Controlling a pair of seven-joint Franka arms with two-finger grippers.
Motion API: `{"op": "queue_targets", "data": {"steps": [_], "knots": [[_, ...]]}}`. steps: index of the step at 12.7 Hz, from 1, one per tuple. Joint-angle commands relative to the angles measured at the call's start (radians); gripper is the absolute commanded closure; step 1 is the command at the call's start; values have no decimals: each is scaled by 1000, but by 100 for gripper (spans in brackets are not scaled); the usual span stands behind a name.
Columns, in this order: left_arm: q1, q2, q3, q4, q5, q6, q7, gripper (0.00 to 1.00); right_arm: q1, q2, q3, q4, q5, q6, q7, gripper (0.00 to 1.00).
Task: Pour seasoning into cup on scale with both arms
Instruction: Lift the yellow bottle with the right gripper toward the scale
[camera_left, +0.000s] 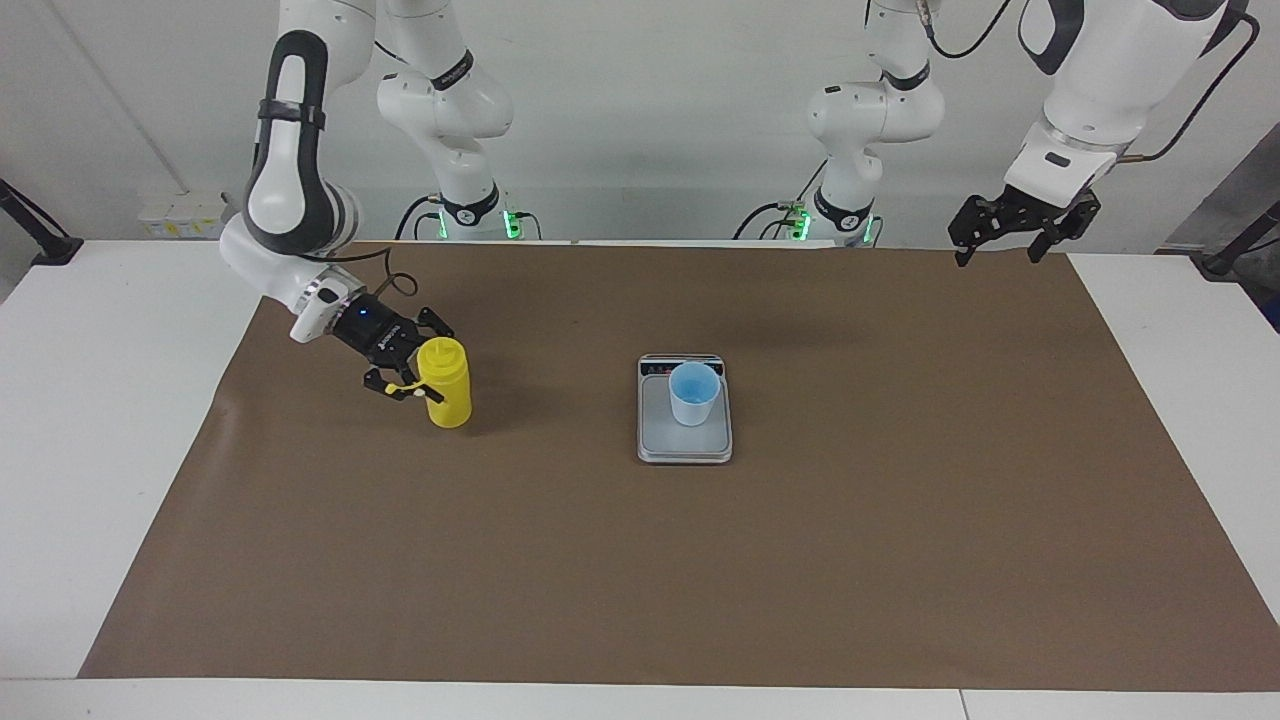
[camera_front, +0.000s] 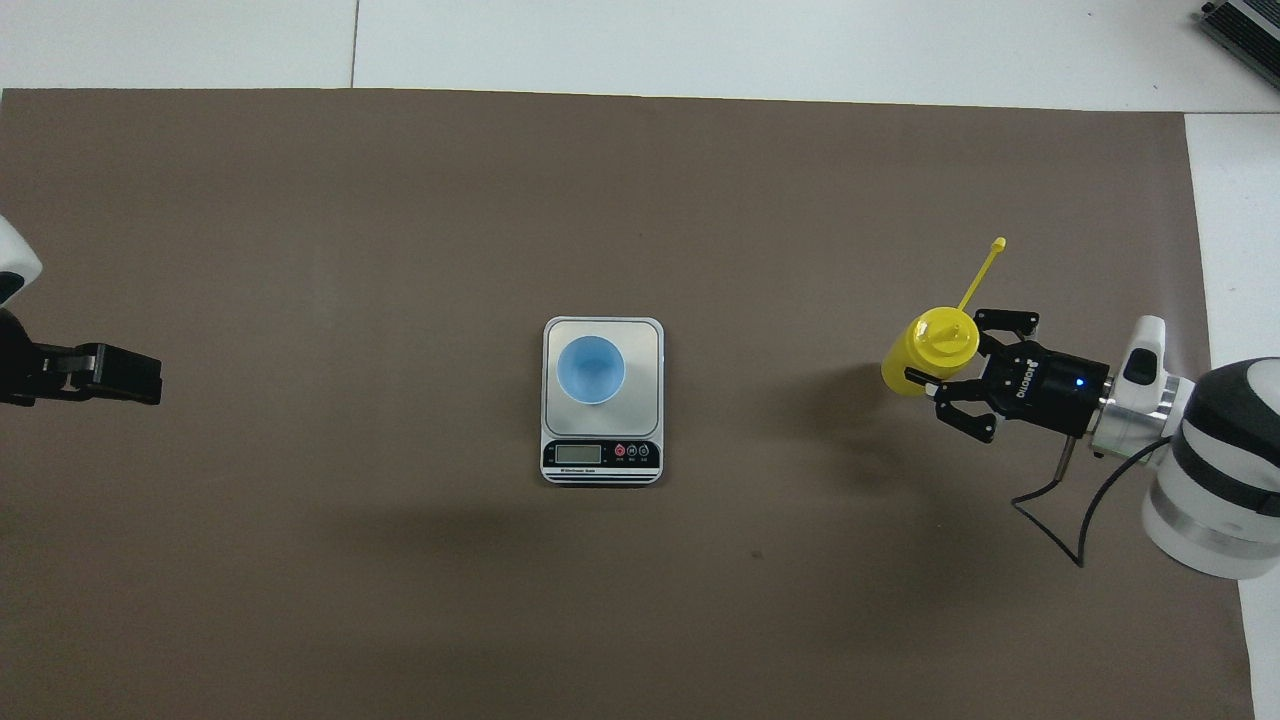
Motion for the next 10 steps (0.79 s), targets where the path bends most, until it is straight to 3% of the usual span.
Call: {"op": "queue_targets", "data": {"steps": [1, 4, 5, 8, 10], "knots": [[14, 24, 2, -13, -15, 52, -5, 0, 99, -26, 3, -7, 25, 106, 45, 90], [7, 214, -15, 218, -15, -62, -7, 0, 292, -20, 3, 7, 25, 329, 76, 90], [13, 236, -14, 250, -21, -75, -5, 0, 362, -14, 3, 9, 25, 406, 103, 90], [17, 220, -6, 222, -67, -58, -39, 0, 519, 20, 3, 42, 25, 590, 185, 90], [46, 178, -18, 118, -67, 67, -59, 0, 600, 37, 3, 49, 18, 684, 246, 90]]}}
